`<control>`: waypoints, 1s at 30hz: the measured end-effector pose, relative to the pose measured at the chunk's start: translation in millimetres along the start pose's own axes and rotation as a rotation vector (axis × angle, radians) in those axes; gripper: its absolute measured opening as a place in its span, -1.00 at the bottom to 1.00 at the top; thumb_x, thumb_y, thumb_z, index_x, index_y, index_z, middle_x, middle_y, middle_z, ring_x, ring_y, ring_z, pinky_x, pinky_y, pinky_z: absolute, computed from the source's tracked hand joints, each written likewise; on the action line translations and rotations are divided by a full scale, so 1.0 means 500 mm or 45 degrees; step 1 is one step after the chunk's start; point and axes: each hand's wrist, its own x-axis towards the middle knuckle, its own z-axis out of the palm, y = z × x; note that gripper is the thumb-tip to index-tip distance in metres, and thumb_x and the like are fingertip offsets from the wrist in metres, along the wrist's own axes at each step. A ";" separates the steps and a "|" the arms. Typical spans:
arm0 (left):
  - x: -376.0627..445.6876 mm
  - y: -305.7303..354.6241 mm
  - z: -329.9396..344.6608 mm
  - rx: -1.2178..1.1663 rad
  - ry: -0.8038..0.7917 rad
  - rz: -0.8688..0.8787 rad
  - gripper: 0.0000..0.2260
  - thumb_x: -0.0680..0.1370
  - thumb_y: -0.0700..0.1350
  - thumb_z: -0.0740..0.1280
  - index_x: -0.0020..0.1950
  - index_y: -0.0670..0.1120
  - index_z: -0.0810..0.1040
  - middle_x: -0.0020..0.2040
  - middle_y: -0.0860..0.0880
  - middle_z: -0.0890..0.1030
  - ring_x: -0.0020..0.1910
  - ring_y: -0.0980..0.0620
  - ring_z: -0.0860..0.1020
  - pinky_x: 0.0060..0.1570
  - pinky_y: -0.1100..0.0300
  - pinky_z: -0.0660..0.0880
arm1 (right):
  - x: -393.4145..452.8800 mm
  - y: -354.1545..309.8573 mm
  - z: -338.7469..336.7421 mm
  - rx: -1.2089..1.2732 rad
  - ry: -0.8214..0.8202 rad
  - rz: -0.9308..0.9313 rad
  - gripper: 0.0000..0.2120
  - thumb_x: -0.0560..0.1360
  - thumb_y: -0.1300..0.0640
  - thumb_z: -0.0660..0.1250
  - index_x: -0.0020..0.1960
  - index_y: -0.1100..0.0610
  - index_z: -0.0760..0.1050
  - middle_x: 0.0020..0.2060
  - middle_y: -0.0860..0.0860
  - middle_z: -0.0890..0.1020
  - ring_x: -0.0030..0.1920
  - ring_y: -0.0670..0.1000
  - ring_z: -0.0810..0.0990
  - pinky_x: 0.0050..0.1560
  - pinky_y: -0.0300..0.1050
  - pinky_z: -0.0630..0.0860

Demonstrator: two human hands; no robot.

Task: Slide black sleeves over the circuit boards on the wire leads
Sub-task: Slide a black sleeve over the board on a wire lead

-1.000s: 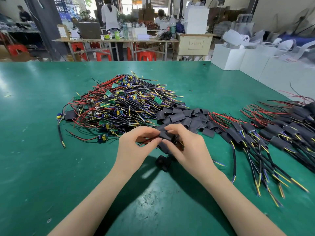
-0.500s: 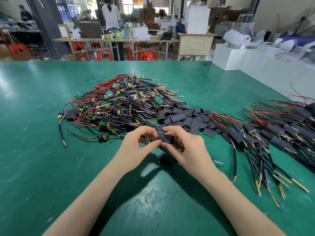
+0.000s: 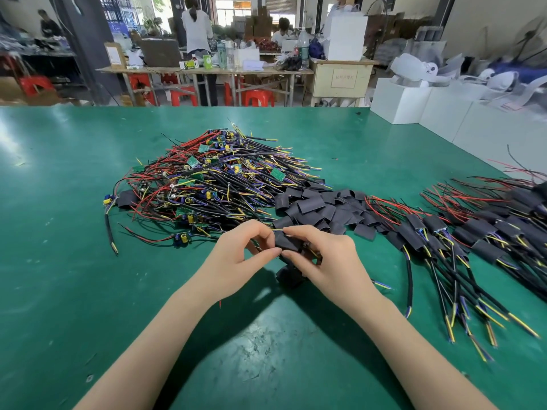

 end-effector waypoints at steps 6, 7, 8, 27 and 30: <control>0.009 0.000 0.002 -0.327 0.073 -0.257 -0.90 0.55 -0.28 0.35 0.00 -0.11 0.60 -0.18 0.02 0.68 -0.22 0.09 0.64 -0.15 0.27 0.55 | 0.005 0.000 -0.011 0.105 0.084 0.021 -0.73 0.36 0.23 0.52 0.03 0.12 0.58 -0.13 -0.15 0.64 -0.18 -0.17 0.58 -0.12 -0.40 0.45; 0.009 0.001 0.003 -0.370 0.078 -0.287 -0.90 0.55 -0.29 0.36 -0.02 -0.11 0.61 -0.20 -0.02 0.69 -0.25 0.09 0.64 -0.16 0.27 0.56 | 0.005 0.000 -0.010 0.104 0.083 -0.001 -0.73 0.35 0.25 0.52 0.03 0.14 0.59 -0.11 -0.13 0.64 -0.16 -0.17 0.58 -0.11 -0.39 0.45; 0.008 0.002 0.004 -0.402 0.084 -0.301 -0.90 0.53 -0.30 0.37 -0.05 -0.11 0.62 -0.22 -0.04 0.69 -0.27 0.09 0.64 -0.18 0.28 0.56 | 0.006 -0.001 -0.009 0.106 0.080 -0.015 -0.72 0.35 0.24 0.52 0.03 0.14 0.59 -0.09 -0.12 0.64 -0.12 -0.18 0.58 -0.08 -0.40 0.46; 0.006 -0.001 0.007 -0.425 0.158 -0.296 -0.89 0.42 -0.31 0.48 -0.15 -0.11 0.68 -0.24 0.01 0.70 -0.26 0.15 0.64 -0.17 0.35 0.51 | 0.002 -0.003 -0.004 -0.008 0.227 -0.103 -0.76 0.32 0.22 0.56 -0.02 0.16 0.67 -0.22 0.01 0.66 -0.27 -0.05 0.59 -0.21 -0.13 0.54; 0.008 -0.003 0.001 -0.291 0.215 -0.218 -0.86 0.44 -0.26 0.48 -0.09 -0.03 0.70 -0.10 0.00 0.71 -0.06 0.05 0.66 0.02 0.17 0.54 | 0.002 -0.001 -0.012 -0.247 0.305 -0.227 -0.80 0.38 0.18 0.51 0.00 0.15 0.66 -0.16 0.01 0.67 -0.21 0.02 0.63 -0.24 -0.08 0.57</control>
